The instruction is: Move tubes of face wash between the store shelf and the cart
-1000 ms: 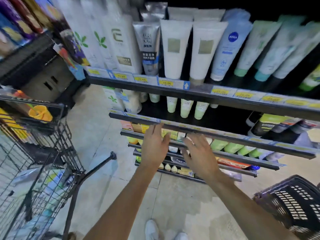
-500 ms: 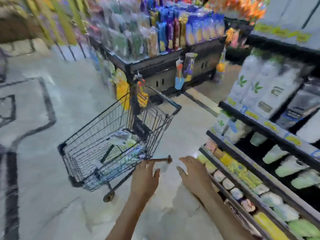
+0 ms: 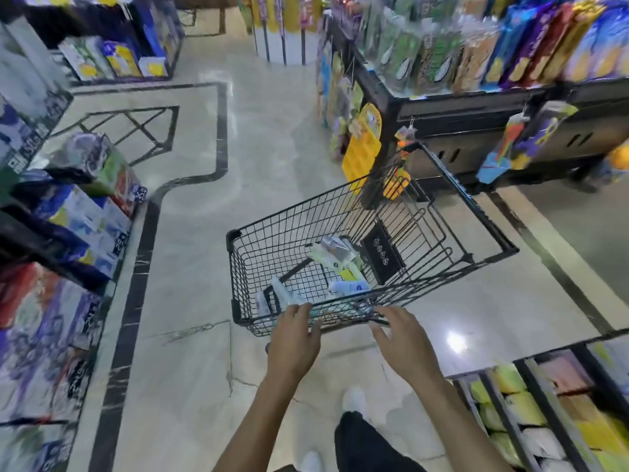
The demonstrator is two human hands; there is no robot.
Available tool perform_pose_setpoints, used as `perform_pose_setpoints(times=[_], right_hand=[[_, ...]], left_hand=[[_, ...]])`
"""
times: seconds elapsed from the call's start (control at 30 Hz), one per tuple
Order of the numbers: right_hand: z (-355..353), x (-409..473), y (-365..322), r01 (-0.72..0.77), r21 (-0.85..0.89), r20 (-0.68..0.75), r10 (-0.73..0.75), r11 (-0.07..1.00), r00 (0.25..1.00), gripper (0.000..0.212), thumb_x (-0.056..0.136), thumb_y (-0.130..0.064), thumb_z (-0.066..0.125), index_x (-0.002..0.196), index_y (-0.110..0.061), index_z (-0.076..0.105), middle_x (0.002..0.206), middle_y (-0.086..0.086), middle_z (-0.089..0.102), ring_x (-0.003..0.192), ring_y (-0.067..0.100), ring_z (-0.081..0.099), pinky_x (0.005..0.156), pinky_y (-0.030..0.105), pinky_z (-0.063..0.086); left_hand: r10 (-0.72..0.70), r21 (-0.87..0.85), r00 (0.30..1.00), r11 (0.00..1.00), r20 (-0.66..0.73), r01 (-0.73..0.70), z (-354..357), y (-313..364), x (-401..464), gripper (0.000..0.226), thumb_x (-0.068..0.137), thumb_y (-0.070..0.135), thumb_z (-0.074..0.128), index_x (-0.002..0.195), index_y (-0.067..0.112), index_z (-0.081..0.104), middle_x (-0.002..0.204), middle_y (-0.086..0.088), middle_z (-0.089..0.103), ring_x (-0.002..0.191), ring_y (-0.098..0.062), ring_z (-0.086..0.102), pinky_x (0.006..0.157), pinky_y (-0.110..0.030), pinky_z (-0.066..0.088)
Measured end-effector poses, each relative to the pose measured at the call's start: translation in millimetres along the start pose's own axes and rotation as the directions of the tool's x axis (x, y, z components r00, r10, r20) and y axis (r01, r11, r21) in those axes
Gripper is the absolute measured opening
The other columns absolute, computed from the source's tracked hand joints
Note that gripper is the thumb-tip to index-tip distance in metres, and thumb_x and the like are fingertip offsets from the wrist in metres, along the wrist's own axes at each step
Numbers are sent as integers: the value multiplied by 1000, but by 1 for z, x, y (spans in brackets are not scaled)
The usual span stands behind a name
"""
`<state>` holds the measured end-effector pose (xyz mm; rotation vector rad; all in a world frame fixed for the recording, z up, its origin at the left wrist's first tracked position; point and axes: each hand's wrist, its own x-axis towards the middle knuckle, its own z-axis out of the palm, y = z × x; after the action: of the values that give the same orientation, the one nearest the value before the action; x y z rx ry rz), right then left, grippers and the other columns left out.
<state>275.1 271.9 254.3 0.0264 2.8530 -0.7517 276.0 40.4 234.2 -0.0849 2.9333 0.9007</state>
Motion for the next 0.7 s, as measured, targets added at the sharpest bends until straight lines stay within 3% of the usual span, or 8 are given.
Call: perform_pose_setpoints(times=[0.1, 0.23, 0.33, 0.6, 0.7], right_hand=[[2, 43, 2, 15, 9, 30, -15, 1000, 999, 42, 104, -41, 54, 141, -22, 58, 140, -3, 57, 130, 20, 51, 105, 36, 45], [0, 113, 14, 30, -9, 83, -29, 1000, 996, 39, 104, -41, 53, 138, -25, 59, 139, -5, 57, 128, 17, 51, 93, 31, 39], [-5, 170, 21, 8, 7, 164, -9, 1000, 986, 42, 103, -39, 55, 140, -21, 58, 141, 0, 57, 129, 22, 51, 99, 35, 44], [16, 301, 34, 40, -22, 408, -28, 999, 913, 41, 102, -32, 56, 139, -15, 58, 134, 7, 60, 125, 30, 54, 99, 38, 45], [46, 341, 44, 58, -52, 497, -24, 997, 867, 35, 99, -30, 56, 130, -15, 61, 128, 10, 64, 117, 33, 58, 89, 39, 48]], left_hand=[[-50, 12, 998, 999, 32, 49, 10, 1, 40, 43, 104, 39, 52, 141, 17, 54, 139, -6, 57, 126, -29, 53, 101, -44, 48], [-82, 24, 995, 996, 63, 81, 28, 10, 104, 47, 104, 38, 52, 146, 17, 52, 144, -8, 55, 131, -29, 52, 107, -42, 44], [-142, 74, 983, 988, 113, 134, 39, 18, 146, 47, 104, 37, 53, 147, 18, 51, 146, -8, 53, 134, -29, 50, 109, -42, 39], [-285, 153, 925, 955, 253, 252, 73, -2, 223, 47, 99, 27, 60, 145, 15, 53, 142, -14, 56, 124, -34, 57, 102, -44, 46], [-333, 183, 890, 940, 312, 287, 92, -23, 248, 52, 96, 22, 62, 146, 14, 51, 140, -14, 57, 120, -34, 58, 100, -46, 49]])
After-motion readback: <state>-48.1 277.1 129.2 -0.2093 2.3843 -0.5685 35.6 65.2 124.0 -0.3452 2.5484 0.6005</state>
